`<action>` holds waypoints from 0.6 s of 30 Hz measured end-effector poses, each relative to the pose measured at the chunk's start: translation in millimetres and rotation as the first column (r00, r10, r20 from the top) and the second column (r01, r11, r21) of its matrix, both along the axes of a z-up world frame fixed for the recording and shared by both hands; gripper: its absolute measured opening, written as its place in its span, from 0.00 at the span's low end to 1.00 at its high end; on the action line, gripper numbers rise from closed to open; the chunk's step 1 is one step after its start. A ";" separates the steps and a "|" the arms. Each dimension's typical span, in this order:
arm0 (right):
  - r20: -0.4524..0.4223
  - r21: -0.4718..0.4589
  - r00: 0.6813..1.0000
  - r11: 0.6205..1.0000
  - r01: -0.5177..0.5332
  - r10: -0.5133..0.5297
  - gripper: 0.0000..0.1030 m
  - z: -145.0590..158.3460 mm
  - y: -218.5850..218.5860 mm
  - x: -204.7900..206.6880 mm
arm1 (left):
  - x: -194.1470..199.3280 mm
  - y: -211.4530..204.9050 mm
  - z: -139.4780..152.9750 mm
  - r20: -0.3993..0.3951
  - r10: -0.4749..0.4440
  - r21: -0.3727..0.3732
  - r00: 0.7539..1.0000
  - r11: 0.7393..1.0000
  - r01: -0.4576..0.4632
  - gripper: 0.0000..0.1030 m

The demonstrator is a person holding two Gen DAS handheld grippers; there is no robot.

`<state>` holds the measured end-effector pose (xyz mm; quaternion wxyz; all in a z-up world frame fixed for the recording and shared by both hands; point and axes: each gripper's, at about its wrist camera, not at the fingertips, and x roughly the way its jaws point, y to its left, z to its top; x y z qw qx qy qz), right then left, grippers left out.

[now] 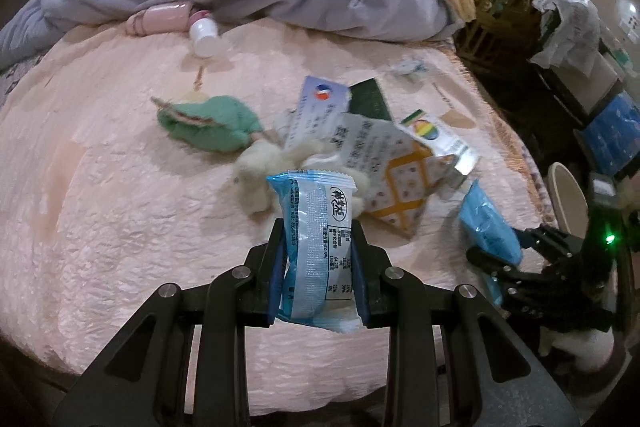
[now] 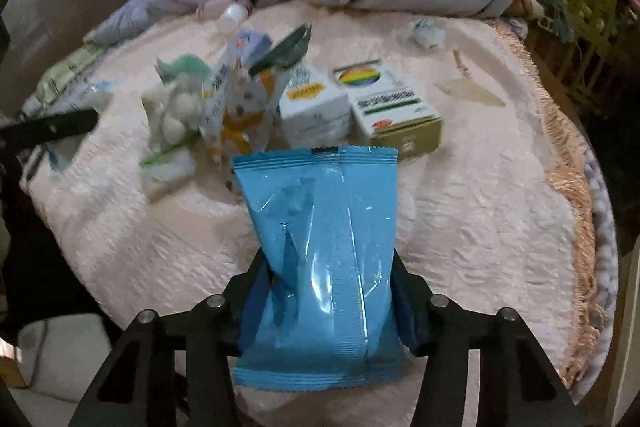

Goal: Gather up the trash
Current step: 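Grasp the blue snack wrapper with left tool while right tool grasps blue bag, then carry both wrappers over the white bucket and open both tools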

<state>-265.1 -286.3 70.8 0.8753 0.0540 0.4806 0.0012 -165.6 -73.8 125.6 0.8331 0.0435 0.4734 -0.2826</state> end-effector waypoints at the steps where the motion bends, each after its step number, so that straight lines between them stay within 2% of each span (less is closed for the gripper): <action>1: 0.016 0.000 1.000 1.000 0.005 -0.005 0.51 6.3 -3.5 -3.9 | -1.5 -5.2 1.7 0.003 -0.008 -0.004 1.000 1.000 0.008 0.26; 9: 0.085 -0.002 0.993 0.997 0.079 -0.079 0.51 45.6 -34.4 -30.0 | -18.6 -59.2 13.8 0.048 -0.087 -0.011 0.995 0.996 0.088 0.26; 18: 0.101 0.014 0.976 0.981 0.193 -0.193 0.52 49.4 -74.2 -49.1 | -38.1 -122.1 19.8 0.086 -0.184 0.013 0.979 0.983 0.184 0.26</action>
